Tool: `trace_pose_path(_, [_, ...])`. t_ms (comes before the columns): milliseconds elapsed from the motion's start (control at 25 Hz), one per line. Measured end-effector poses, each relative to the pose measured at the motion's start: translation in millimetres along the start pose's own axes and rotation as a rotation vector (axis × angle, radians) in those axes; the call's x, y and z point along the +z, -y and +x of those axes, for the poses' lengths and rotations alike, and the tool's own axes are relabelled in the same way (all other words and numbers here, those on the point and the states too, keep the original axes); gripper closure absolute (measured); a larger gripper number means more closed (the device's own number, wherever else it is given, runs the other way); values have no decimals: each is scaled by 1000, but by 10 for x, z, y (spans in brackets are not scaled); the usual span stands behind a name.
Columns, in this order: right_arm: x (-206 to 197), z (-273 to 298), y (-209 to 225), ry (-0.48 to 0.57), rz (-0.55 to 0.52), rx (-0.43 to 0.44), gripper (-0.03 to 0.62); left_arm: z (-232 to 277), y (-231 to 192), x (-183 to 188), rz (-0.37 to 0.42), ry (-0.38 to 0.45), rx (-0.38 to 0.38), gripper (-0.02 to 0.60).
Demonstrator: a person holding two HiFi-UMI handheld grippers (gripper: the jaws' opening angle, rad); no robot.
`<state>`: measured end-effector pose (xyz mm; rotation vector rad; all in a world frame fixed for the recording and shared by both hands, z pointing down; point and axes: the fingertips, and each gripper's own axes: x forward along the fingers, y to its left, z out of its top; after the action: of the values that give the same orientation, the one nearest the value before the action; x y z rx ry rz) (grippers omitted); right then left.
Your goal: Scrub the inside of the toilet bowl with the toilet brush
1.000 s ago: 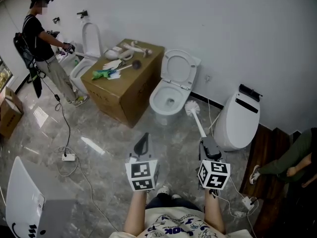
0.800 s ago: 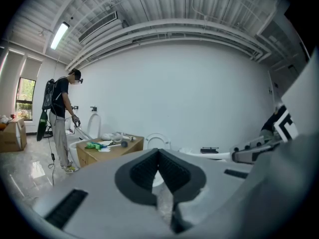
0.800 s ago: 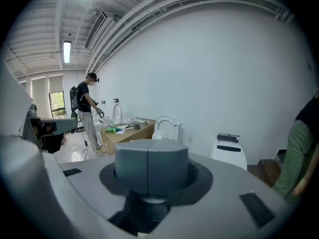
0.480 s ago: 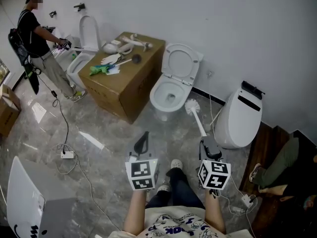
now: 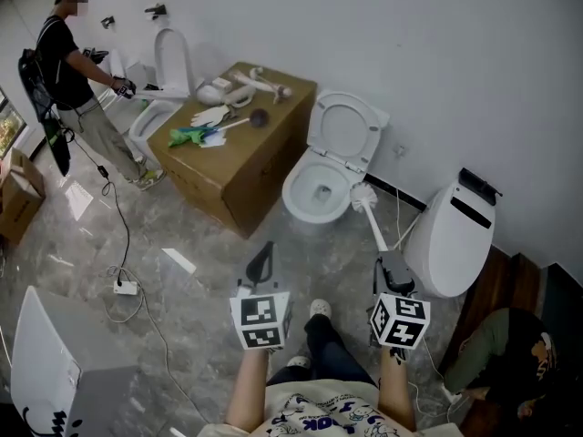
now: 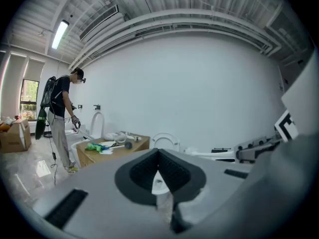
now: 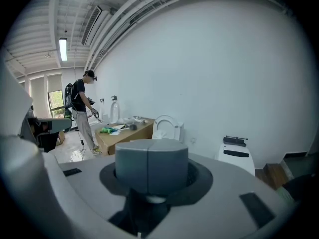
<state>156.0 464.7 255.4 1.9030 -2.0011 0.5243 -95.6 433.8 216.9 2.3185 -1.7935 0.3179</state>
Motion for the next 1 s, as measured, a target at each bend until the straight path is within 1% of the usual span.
trace_pose_path(400, [686, 1042, 239, 5, -22, 65, 430, 1024, -52, 411, 3, -3, 51, 580])
trace_pose_path(600, [962, 1540, 324, 9, -28, 93, 430, 1482, -107, 605, 3, 10, 76, 580])
trace_pose_path(800, [1113, 1902, 377, 2, -41, 114, 430, 1804, -138, 651, -3, 0, 95, 580])
trace_pose_path(1000, [1106, 2149, 427, -31, -46, 132, 430, 2025, -161, 606, -11, -30, 110, 580])
